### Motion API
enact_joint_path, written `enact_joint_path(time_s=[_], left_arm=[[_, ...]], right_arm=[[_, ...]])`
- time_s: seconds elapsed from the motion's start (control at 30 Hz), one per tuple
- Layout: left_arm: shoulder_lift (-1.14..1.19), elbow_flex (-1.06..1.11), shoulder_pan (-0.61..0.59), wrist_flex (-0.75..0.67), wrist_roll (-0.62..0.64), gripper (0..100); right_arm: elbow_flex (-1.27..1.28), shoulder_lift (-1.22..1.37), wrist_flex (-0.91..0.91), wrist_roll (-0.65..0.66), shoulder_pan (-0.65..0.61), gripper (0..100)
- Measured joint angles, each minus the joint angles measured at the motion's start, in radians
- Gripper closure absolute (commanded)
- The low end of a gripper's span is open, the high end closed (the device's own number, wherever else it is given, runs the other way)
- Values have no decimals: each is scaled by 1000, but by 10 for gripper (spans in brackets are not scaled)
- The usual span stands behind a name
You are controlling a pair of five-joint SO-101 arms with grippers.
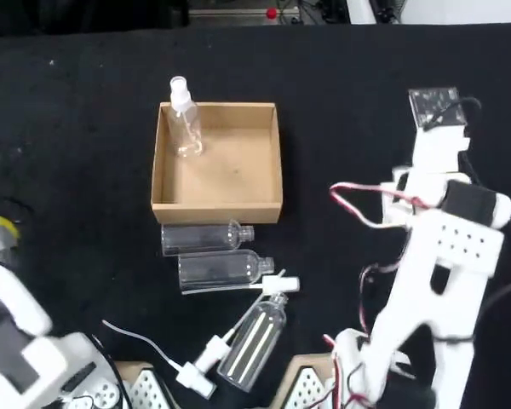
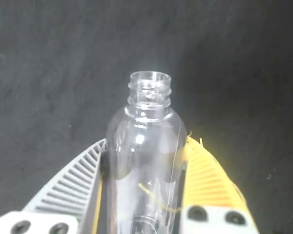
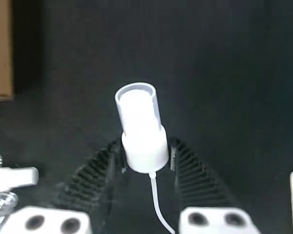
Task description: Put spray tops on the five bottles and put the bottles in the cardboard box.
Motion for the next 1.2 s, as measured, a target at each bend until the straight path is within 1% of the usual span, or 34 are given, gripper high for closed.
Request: enact_joint_path(time_s=[0.1,0.17,0.33,0.4,0.57,0.73,0.9,1.03,1.2], left_arm=[[-120,149,44,-120,118,971],[-181,218,84,-161,187,971],[-229,244,209,-193,292,971],[-232,253,238,-221,336,971],[-232,259,261,-236,457,970],[-241,358,262,-292,563,970],[-241,460,262,-399,595,970],[-241,466,261,-413,598,970],[-241,466,261,-416,605,970]], right_arm=[[83,41,-86,37,37,892],[150,66,-149,57,64,892],[292,160,-324,112,160,891],[308,218,-368,133,193,883],[308,334,-402,193,227,752],[308,347,-402,232,229,756],[301,350,-399,253,210,758],[242,350,-364,333,206,759],[233,350,-350,433,206,759]])
